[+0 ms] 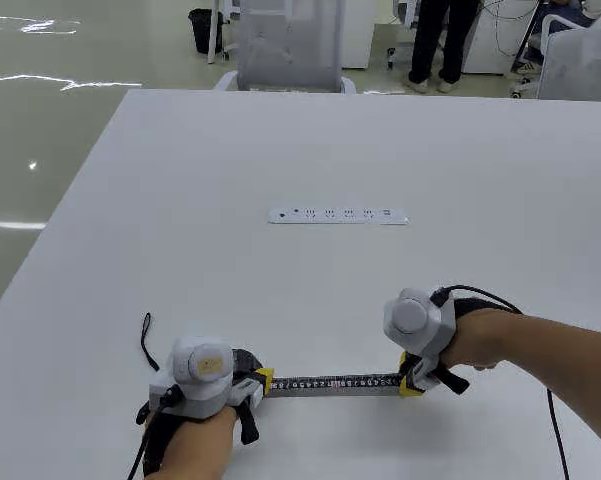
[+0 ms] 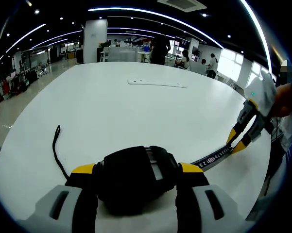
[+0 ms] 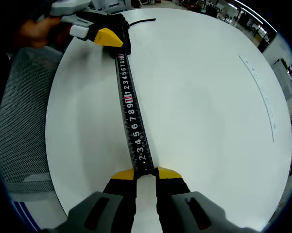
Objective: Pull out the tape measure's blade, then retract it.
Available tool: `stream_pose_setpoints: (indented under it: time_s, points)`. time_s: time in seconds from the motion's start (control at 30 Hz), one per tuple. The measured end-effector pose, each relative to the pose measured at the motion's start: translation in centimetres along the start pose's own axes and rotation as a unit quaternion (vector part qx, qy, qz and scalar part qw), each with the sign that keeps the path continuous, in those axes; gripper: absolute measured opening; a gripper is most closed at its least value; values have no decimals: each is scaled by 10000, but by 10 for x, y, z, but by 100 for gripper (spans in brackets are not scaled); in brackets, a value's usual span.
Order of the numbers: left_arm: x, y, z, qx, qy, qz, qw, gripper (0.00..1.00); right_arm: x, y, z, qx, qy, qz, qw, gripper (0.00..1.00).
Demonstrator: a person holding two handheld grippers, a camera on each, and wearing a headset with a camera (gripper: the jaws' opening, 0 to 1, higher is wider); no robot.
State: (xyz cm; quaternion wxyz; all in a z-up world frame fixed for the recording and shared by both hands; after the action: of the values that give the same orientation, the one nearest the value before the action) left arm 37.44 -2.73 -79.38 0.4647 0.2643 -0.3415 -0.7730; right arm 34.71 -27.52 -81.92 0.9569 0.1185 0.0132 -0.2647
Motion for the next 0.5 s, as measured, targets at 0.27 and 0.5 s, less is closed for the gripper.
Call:
stream_pose_setpoints:
  time_s: [0.27,0.5]
  points:
    - [0,0,0,0,2,3,10000,62,-1,4,-2,33,19,-35,10000,14]
    - [-1,0,-1,0,4,6,10000,62,-4,8,-2,52,44,-17,10000,14]
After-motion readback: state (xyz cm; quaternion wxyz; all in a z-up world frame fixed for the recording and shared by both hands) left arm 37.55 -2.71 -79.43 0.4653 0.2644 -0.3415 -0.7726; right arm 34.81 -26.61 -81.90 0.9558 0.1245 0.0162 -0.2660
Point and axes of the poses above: the centre of the closed fingertips' face, and the gripper's own axes: z roughly backward along the fingers, x roughly to its right, y roughly out of its top, the point moved 2 cm from there along z, roughly backward along the fingers, and after that the axes turned 14 degrees about -z, right-handed, at the moved point
